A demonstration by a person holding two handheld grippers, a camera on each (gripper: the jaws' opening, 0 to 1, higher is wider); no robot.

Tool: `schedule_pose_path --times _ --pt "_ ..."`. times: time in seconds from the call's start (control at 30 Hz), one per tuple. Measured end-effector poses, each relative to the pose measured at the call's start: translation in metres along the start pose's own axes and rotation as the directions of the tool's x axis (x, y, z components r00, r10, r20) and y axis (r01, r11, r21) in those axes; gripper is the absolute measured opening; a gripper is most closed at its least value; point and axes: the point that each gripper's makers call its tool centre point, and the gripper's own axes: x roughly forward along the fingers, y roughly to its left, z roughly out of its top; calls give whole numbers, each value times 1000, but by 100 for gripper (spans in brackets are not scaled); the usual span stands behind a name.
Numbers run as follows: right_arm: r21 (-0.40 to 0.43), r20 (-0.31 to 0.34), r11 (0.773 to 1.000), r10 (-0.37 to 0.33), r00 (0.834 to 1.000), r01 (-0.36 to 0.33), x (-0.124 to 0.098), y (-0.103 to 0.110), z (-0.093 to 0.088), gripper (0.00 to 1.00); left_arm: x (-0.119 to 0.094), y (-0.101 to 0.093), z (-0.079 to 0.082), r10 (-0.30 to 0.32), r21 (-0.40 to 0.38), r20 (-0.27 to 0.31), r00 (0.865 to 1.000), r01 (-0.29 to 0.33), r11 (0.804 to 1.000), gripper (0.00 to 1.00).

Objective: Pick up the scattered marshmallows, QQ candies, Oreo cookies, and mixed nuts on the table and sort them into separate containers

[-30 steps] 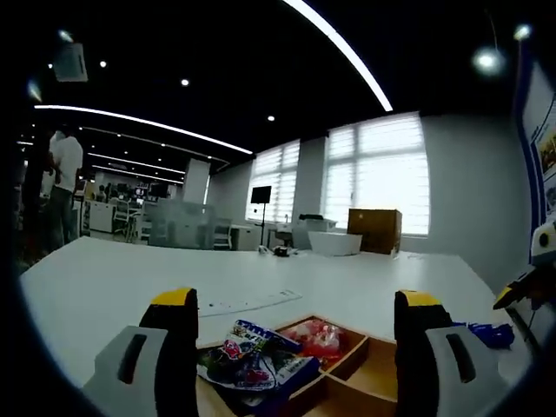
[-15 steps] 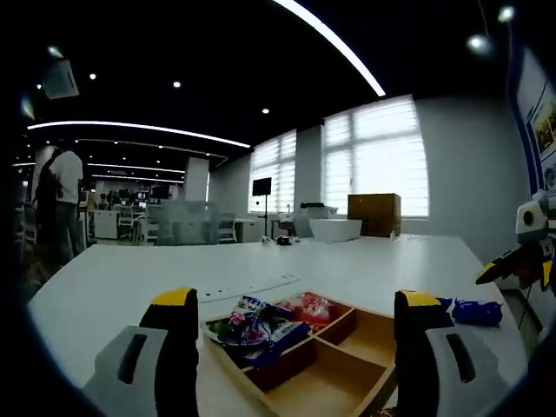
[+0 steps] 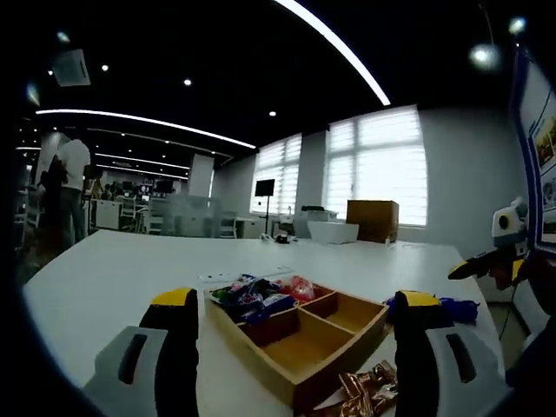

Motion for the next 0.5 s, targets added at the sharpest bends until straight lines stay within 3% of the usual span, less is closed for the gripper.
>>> schedule_pose_path --times 0.5 --pt "4 4 1000 2 1000 -2 0 -1 -1 83 -40 -9 -28 10 3 -75 997 -10 1000 97"
